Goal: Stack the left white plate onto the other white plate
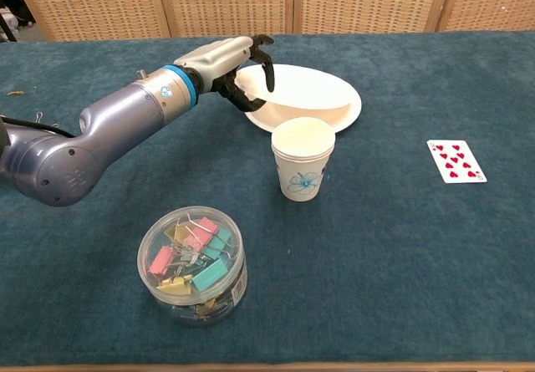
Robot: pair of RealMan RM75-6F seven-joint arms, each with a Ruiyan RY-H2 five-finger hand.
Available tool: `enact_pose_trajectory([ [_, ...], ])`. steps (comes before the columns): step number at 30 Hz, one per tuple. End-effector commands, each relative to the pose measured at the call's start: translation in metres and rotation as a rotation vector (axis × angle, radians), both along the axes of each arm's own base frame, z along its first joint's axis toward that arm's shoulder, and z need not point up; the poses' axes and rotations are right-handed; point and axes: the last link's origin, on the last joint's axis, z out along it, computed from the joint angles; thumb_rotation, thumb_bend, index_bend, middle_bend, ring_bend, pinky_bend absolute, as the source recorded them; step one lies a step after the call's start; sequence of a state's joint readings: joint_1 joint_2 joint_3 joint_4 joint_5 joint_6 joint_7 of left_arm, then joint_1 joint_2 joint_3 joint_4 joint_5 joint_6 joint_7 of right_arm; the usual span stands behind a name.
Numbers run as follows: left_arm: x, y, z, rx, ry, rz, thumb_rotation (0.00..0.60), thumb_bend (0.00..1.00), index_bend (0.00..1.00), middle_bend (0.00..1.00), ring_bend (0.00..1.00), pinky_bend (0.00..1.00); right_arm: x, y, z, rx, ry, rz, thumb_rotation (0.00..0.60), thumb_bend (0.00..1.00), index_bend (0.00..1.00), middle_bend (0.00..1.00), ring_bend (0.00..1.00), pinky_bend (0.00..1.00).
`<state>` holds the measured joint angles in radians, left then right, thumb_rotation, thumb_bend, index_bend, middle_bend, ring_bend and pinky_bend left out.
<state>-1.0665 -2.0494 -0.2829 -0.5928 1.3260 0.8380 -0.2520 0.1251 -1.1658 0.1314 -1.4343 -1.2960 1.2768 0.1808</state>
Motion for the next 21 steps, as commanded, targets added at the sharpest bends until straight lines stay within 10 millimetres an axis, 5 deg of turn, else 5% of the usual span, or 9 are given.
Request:
enact_pose_trajectory([
  [1, -0.002, -0.001, 0.0, -0.009, -0.004, 0.004, 0.6, 0.38, 0.42, 0.0, 0.0, 0.0, 0.0, 0.0, 0.0, 0.0, 0.0, 0.001, 0.6, 0.0, 0.0, 0.0, 0.0, 0.0],
  [12, -0.008, -0.003, 0.004, -0.031, 0.01, -0.012, 0.6, 0.33, 0.19, 0.0, 0.0, 0.0, 0.001, 0.001, -0.001, 0.0, 0.003, 0.003, 0.6, 0.0, 0.0, 0.0, 0.0, 0.0],
  [17, -0.012, -0.003, 0.005, -0.047, 0.035, -0.007, 0.6, 0.21, 0.0, 0.0, 0.0, 0.0, 0.002, 0.001, 0.0, -0.003, 0.005, 0.004, 0.6, 0.0, 0.0, 0.0, 0.0, 0.0],
  [21, -0.013, -0.002, 0.009, -0.049, 0.041, -0.002, 0.6, 0.11, 0.0, 0.0, 0.0, 0.0, 0.001, 0.001, -0.001, 0.0, 0.005, 0.001, 0.6, 0.0, 0.0, 0.0, 0.0, 0.0],
])
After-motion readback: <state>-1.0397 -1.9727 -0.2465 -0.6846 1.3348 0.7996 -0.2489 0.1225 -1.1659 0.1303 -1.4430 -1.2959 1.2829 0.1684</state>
